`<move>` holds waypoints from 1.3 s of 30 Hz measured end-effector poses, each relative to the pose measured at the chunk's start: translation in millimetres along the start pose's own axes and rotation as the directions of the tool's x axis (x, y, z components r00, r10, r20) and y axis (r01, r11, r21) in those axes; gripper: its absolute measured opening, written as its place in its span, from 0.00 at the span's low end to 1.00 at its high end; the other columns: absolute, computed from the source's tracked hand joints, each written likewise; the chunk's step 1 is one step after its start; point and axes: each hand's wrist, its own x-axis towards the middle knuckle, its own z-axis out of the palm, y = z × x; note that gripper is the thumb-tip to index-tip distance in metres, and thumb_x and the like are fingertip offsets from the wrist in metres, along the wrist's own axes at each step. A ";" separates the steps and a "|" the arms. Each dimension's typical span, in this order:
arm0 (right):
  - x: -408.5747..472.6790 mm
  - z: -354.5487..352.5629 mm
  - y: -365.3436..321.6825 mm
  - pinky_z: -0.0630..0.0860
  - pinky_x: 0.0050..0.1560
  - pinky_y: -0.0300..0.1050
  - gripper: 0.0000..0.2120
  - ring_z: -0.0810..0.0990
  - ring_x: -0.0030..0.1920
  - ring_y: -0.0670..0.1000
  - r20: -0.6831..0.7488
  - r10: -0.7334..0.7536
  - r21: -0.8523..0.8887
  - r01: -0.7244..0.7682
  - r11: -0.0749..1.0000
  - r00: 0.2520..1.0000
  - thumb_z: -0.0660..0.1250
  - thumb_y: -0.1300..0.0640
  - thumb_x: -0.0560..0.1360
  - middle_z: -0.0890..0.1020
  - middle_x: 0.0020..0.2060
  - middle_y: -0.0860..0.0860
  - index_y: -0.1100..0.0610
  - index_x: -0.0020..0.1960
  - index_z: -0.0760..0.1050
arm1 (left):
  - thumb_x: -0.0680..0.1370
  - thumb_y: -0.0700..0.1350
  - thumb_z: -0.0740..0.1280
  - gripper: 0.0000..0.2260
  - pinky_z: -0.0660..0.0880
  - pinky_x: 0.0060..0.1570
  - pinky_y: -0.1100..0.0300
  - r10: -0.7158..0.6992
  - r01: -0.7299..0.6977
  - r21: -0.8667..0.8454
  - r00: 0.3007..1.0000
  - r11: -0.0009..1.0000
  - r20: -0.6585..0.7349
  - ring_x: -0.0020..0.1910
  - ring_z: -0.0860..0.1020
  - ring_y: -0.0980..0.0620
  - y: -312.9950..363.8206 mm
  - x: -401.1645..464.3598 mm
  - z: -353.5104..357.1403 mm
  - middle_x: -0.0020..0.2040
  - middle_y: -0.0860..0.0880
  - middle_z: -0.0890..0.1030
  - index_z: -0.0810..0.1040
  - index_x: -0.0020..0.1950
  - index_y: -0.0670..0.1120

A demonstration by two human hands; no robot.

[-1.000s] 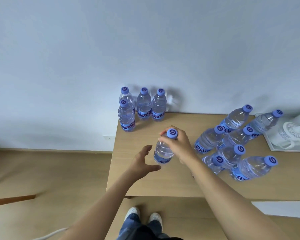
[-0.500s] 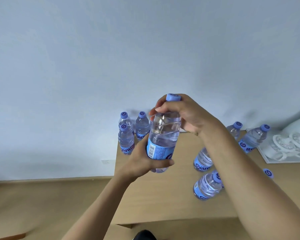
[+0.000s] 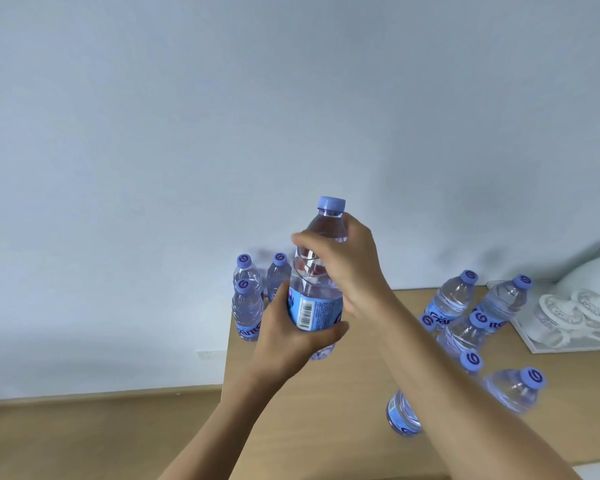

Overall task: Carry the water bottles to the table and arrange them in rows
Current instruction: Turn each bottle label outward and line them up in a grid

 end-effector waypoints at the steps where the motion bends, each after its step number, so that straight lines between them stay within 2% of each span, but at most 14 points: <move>1: -0.6 -1.1 0.2 0.82 0.45 0.57 0.07 0.83 0.37 0.55 0.000 -0.003 -0.005 0.003 1.000 1.000 0.74 0.60 0.64 0.83 0.36 0.56 0.56 0.39 0.76 | 0.63 0.40 0.82 0.23 0.78 0.36 0.66 -0.005 0.005 -0.004 1.000 1.000 0.018 0.41 0.84 0.52 -0.1 -0.9 -0.3 0.43 0.50 0.85 0.76 0.53 0.49; 4: 2.0 -7.7 -1.8 0.79 0.31 0.44 0.07 0.80 0.28 0.51 0.020 0.002 0.065 -0.003 0.998 1.000 0.73 0.64 0.66 0.80 0.28 0.52 0.56 0.37 0.76 | 0.64 0.39 0.81 0.24 0.77 0.38 0.67 -0.021 0.026 -0.061 0.995 0.998 0.093 0.43 0.84 0.53 1.0 0.0 -0.1 0.45 0.51 0.85 0.75 0.55 0.48; 6: 3.7 -12.4 -5.1 0.76 0.28 0.40 0.07 0.80 0.25 0.50 0.050 0.023 0.125 -0.029 0.992 0.999 0.73 0.66 0.67 0.80 0.27 0.51 0.56 0.37 0.76 | 0.65 0.39 0.81 0.25 0.78 0.41 0.66 -0.029 0.045 -0.106 0.988 0.993 0.150 0.45 0.84 0.52 2.6 0.4 -1.7 0.47 0.49 0.85 0.75 0.57 0.46; 9: 8.1 -19.5 -10.1 0.76 0.28 0.40 0.06 0.80 0.26 0.52 0.143 0.024 0.212 -0.055 0.976 0.989 0.73 0.65 0.65 0.80 0.28 0.52 0.55 0.35 0.78 | 0.64 0.42 0.81 0.25 0.79 0.42 0.62 -0.031 0.070 -0.155 0.970 0.985 0.243 0.43 0.83 0.51 6.4 2.9 -6.4 0.46 0.46 0.85 0.76 0.57 0.43; 12: 13.8 -23.8 -13.1 0.79 0.34 0.45 0.09 0.82 0.33 0.55 0.200 0.032 0.216 -0.075 0.973 0.979 0.74 0.62 0.63 0.81 0.31 0.53 0.57 0.42 0.79 | 0.64 0.44 0.79 0.22 0.76 0.34 0.61 -0.035 0.078 -0.123 0.949 0.989 0.312 0.37 0.80 0.50 10.8 8.6 -8.4 0.40 0.46 0.83 0.76 0.53 0.41; 16: 15.8 -23.2 -12.3 0.81 0.43 0.47 0.10 0.83 0.39 0.51 0.158 -0.006 0.125 -0.014 0.992 0.987 0.76 0.57 0.66 0.82 0.36 0.50 0.55 0.44 0.77 | 0.61 0.46 0.79 0.25 0.80 0.39 0.57 -0.035 0.057 -0.097 0.975 0.994 0.218 0.39 0.82 0.51 15.3 12.7 -5.3 0.42 0.44 0.84 0.77 0.54 0.40; 20: 5.3 -16.7 -7.3 0.80 0.43 0.43 0.18 0.84 0.43 0.48 -0.036 -0.105 -0.042 0.103 0.994 0.994 0.79 0.50 0.66 0.84 0.42 0.47 0.56 0.48 0.76 | 0.61 0.46 0.79 0.23 0.77 0.33 0.60 0.030 -0.030 -0.007 0.997 1.000 0.075 0.36 0.81 0.51 14.5 11.1 2.6 0.40 0.50 0.84 0.76 0.51 0.44; 22: -0.9 -12.6 -6.0 0.80 0.37 0.41 0.17 0.84 0.39 0.47 -0.105 -0.109 0.021 0.111 0.994 0.989 0.80 0.54 0.66 0.83 0.41 0.46 0.57 0.49 0.76 | 0.61 0.46 0.80 0.22 0.81 0.35 0.53 0.061 -0.062 0.045 0.998 0.997 0.028 0.39 0.83 0.49 14.1 9.0 6.2 0.42 0.50 0.84 0.75 0.51 0.48; 24: -3.2 -12.2 -8.3 0.77 0.30 0.39 0.14 0.82 0.31 0.48 -0.114 -0.091 0.144 0.107 0.984 0.989 0.77 0.62 0.67 0.82 0.36 0.48 0.61 0.47 0.74 | 0.62 0.46 0.81 0.23 0.82 0.36 0.49 0.060 -0.062 0.047 0.997 0.997 0.042 0.40 0.84 0.48 14.8 6.0 8.9 0.43 0.49 0.85 0.75 0.52 0.50; 28: 0.1 -19.8 -17.8 0.76 0.27 0.41 0.10 0.79 0.28 0.51 -0.033 -0.072 0.205 0.077 0.976 0.997 0.74 0.66 0.65 0.79 0.31 0.53 0.60 0.41 0.74 | 0.63 0.45 0.82 0.25 0.81 0.36 0.56 0.020 -0.015 -0.039 0.991 0.999 0.136 0.41 0.84 0.49 19.0 4.4 7.2 0.45 0.48 0.85 0.76 0.55 0.48; 30: 4.2 -24.7 -21.2 0.77 0.30 0.43 0.10 0.78 0.29 0.52 0.038 -0.067 0.226 0.057 0.973 0.997 0.74 0.65 0.63 0.79 0.30 0.55 0.61 0.40 0.74 | 0.64 0.42 0.81 0.24 0.79 0.38 0.58 -0.010 0.034 -0.115 0.978 0.993 0.207 0.42 0.84 0.50 23.4 4.4 3.9 0.45 0.46 0.85 0.77 0.56 0.45; 34: 11.0 -32.8 -23.7 0.78 0.44 0.53 0.07 0.79 0.38 0.57 0.166 -0.079 0.257 0.034 0.966 0.983 0.74 0.62 0.60 0.80 0.32 0.54 0.56 0.35 0.77 | 0.64 0.40 0.79 0.23 0.79 0.40 0.60 -0.007 0.082 -0.201 0.938 0.976 0.346 0.43 0.82 0.50 29.8 5.1 -2.4 0.45 0.45 0.83 0.77 0.57 0.42; 37: 14.0 -34.0 -24.7 0.81 0.49 0.54 0.06 0.83 0.43 0.55 0.215 -0.123 0.258 0.065 0.964 0.969 0.73 0.62 0.63 0.81 0.36 0.53 0.56 0.37 0.77 | 0.63 0.43 0.79 0.24 0.79 0.40 0.60 0.004 0.047 -0.172 0.959 0.984 0.284 0.43 0.83 0.49 32.1 6.3 -3.2 0.45 0.45 0.84 0.77 0.56 0.41; 39: 12.9 -31.5 -25.6 0.83 0.47 0.51 0.09 0.83 0.44 0.52 0.175 -0.127 0.170 0.097 0.981 0.976 0.75 0.57 0.65 0.82 0.38 0.51 0.56 0.42 0.76 | 0.62 0.42 0.80 0.23 0.79 0.40 0.61 0.011 0.018 -0.136 0.977 0.991 0.211 0.44 0.84 0.50 33.7 6.3 -1.6 0.46 0.46 0.85 0.78 0.55 0.43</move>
